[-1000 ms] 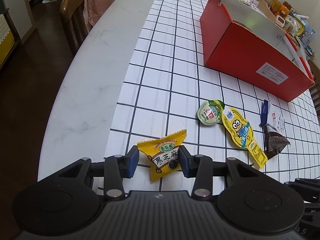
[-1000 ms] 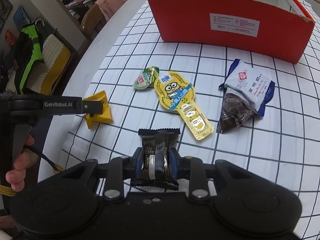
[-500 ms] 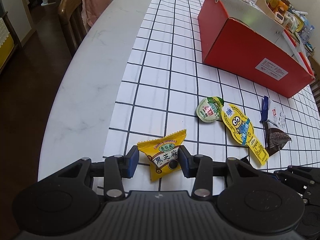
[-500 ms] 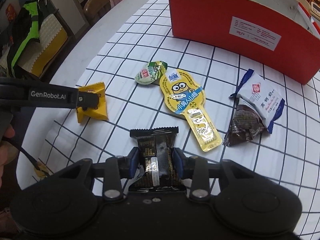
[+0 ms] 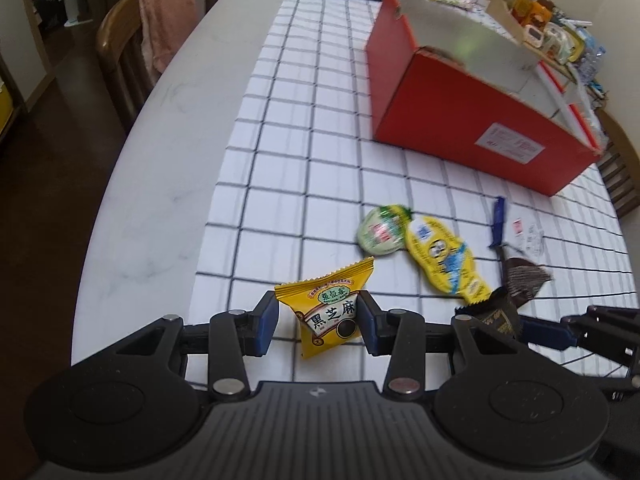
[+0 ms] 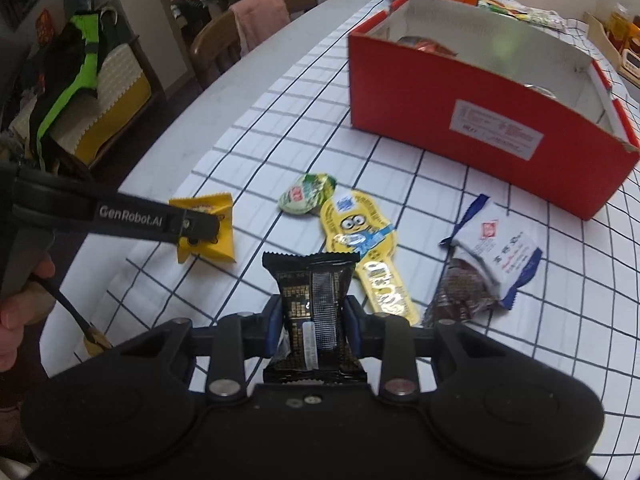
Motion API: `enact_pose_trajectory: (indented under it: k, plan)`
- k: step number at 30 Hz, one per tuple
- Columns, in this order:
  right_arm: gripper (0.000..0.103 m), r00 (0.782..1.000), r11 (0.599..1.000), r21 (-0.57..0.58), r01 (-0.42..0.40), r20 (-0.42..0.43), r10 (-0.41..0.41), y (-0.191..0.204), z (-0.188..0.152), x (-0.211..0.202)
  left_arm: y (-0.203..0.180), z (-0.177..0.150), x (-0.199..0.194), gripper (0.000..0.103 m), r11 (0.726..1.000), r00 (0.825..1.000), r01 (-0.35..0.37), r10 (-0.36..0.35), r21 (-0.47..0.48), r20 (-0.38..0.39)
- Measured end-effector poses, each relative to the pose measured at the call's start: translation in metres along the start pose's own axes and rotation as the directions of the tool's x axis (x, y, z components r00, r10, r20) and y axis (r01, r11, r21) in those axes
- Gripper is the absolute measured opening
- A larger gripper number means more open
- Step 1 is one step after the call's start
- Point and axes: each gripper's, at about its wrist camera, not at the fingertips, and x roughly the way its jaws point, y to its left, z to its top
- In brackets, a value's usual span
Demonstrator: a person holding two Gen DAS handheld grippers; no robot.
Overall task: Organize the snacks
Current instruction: 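Carry both packets into the red box and open both tools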
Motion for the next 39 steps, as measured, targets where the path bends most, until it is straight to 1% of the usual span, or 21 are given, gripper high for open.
enact_pose_trajectory:
  k: [5,10,14,18,26,30,35,39]
  plan:
    - [0.031,0.999,0.998,0.054,0.014,0.049,-0.016,-0.023,0.014,-0.021,-0.020,0.019,-0.017,0.041,0.998,0.998,0.046,-0.047,0.039,0.036]
    - [0.031,0.992,0.995,0.097,0.036,0.117,-0.047,-0.052,0.035,-0.044,-0.047,0.046,-0.034,0.041,0.991,0.992,0.081,-0.091,0.105,0.092]
    - [0.031,0.984,0.990,0.123,0.063,0.159,-0.082,-0.076,0.052,-0.057,-0.070,0.068,-0.039,0.041,0.983,0.986,0.086,-0.107,0.160,0.131]
    - [0.031,0.975,0.985,0.146,0.093,0.187,-0.119,-0.098,0.069,-0.063,-0.087,0.090,-0.037,0.041,0.978,0.982,0.090,-0.118,0.187,0.146]
    - [0.031,0.963,0.972,0.193,0.131,0.208,-0.171,-0.143,0.107,-0.059,-0.120,0.132,-0.021,0.041,0.969,0.980,0.062,-0.104,0.239,0.169]
    - [0.031,0.960,0.969,0.192,0.158,0.202,-0.196,-0.159,0.121,-0.049,-0.136,0.150,-0.006,0.041,0.962,0.982,0.015,-0.066,0.274,0.179]
    - [0.031,0.960,0.968,0.174,0.178,0.185,-0.210,-0.173,0.137,-0.030,-0.146,0.171,0.014,0.042,0.958,0.983,-0.022,-0.031,0.288,0.180]
    - [0.031,0.965,0.970,0.158,0.185,0.157,-0.209,-0.180,0.148,-0.011,-0.145,0.186,0.034,0.042,0.961,0.986,-0.046,0.000,0.274,0.166]
